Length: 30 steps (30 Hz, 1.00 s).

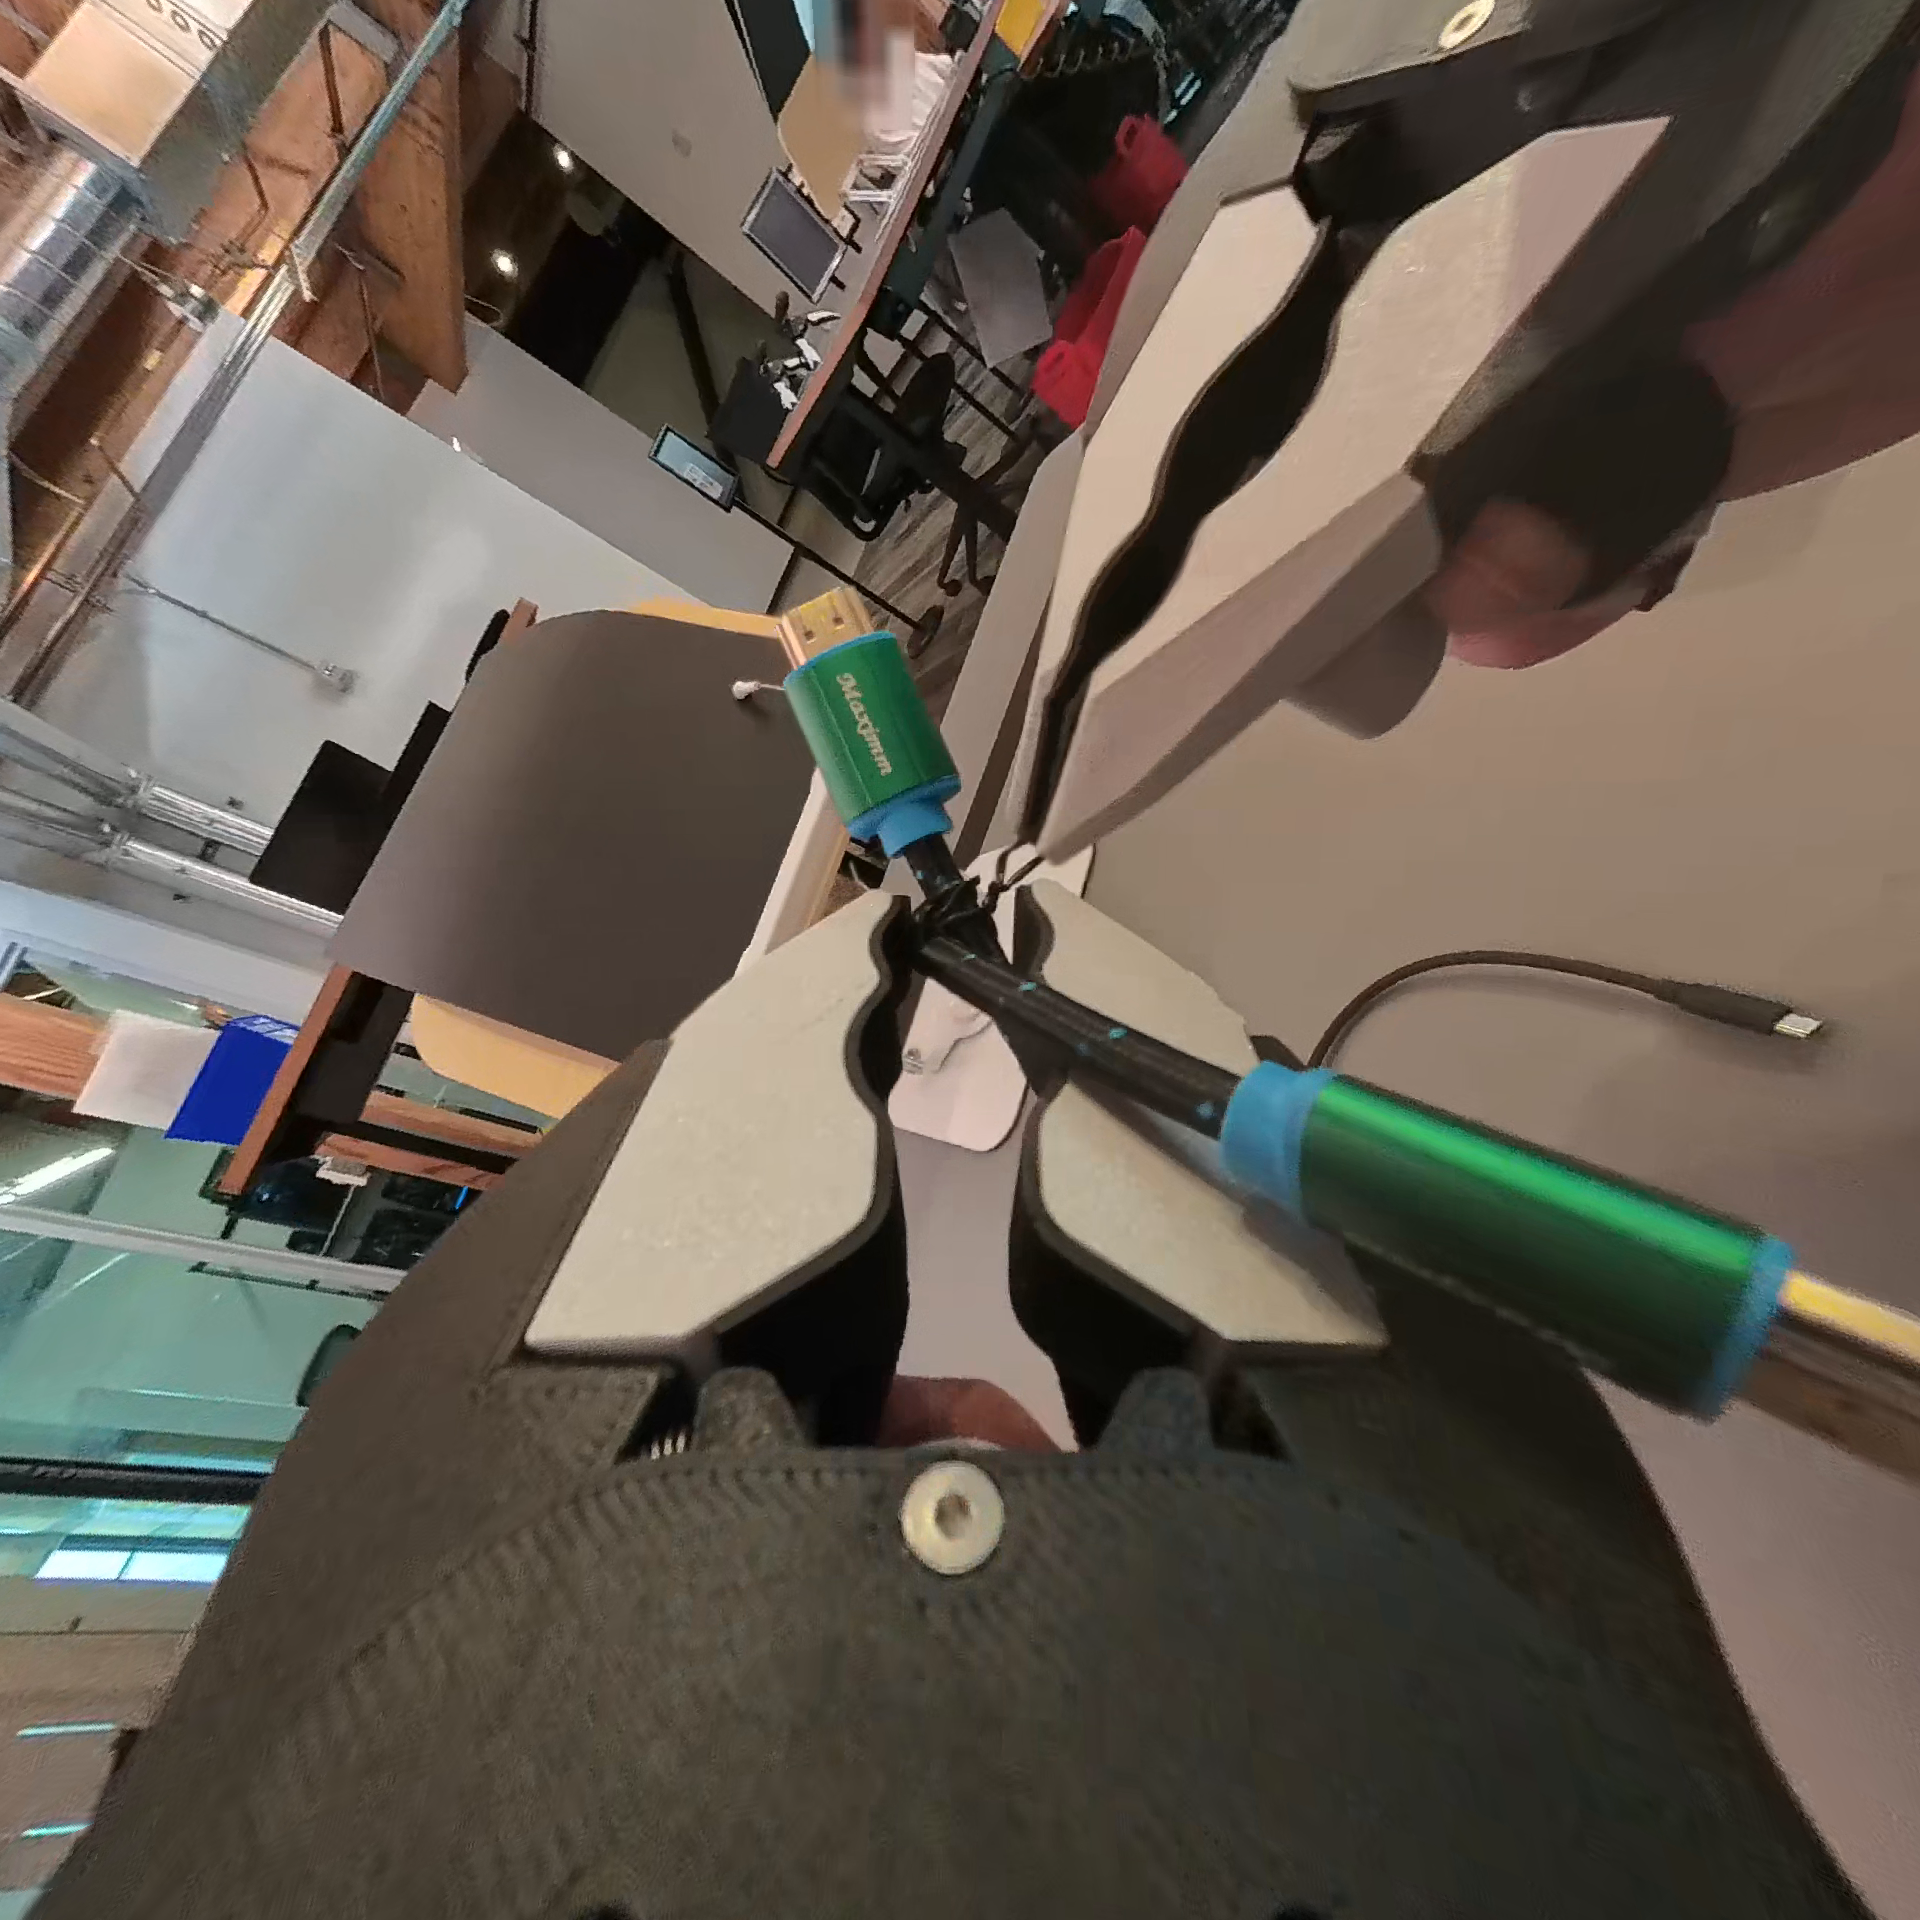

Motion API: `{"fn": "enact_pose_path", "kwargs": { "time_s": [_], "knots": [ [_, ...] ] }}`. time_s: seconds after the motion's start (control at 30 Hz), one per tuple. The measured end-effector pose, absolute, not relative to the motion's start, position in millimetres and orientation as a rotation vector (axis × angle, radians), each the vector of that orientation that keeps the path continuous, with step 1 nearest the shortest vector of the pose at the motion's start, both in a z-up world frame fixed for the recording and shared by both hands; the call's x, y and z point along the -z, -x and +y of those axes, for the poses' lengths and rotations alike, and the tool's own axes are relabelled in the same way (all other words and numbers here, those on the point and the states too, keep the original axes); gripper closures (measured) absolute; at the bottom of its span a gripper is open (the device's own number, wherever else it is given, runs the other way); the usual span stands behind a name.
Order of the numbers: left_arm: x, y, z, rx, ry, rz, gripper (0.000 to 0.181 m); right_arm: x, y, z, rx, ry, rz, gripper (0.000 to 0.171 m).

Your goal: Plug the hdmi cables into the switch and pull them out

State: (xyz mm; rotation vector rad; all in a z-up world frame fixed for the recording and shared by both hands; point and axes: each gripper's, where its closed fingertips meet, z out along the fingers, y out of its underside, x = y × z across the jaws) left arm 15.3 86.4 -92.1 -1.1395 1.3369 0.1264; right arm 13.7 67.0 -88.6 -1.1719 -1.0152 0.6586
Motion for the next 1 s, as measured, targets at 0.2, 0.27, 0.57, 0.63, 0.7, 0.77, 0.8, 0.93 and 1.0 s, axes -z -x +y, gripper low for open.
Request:
{"fn": "enact_pose_path", "kwargs": {
  "time_s": [0.2, 0.27, 0.57, 0.63, 0.7, 0.77, 0.8, 0.93, 1.0],
  "knots": [
    [89.0, -15.8, 84.7, -0.112, 1.13, 1.322, 0.164, 86.7, -13.0, 65.2, -0.82, 1.203, -0.971, 0.17],
    [87.6, -16.2, 84.2, -0.104, 1.126, 1.317, 0.164, 88.7, -12.4, 64.7, -0.839, 1.205, -0.972, 0.165],
    [85.7, -15.0, 84.6, -0.093, 1.129, 1.309, 0.163, 87.8, -12.5, 65.3, -0.841, 1.187, -0.947, 0.168],
    [85.7, -15.4, 84.0, -0.082, 1.131, 1.311, 0.163, 88.4, -12.5, 65.8, -0.84, 1.187, -0.945, 0.165],
    [86.4, -15.6, 84.1, -0.09, 1.129, 1.314, 0.163, 88.3, -13.1, 65.5, -0.839, 1.182, -0.946, 0.171],
    [86.8, -16.3, 83.4, -0.083, 1.13, 1.314, 0.163, 87.4, -13.5, 65.0, -0.837, 1.175, -0.945, 0.171],
    [86.7, -16.3, 83.5, -0.082, 1.132, 1.313, 0.164, 87.5, -13.4, 64.9, -0.83, 1.173, -0.948, 0.171],
    [86.4, -16.2, 84.3, -0.083, 1.135, 1.31, 0.163, 86.2, -13.3, 62.6, -0.835, 1.162, -0.952, 0.171],
    [86.8, -15.9, 84.7, -0.09, 1.133, 1.311, 0.164, 86.6, -12.6, 60.7, -0.818, 1.154, -0.971, 0.171]
  ]
}}
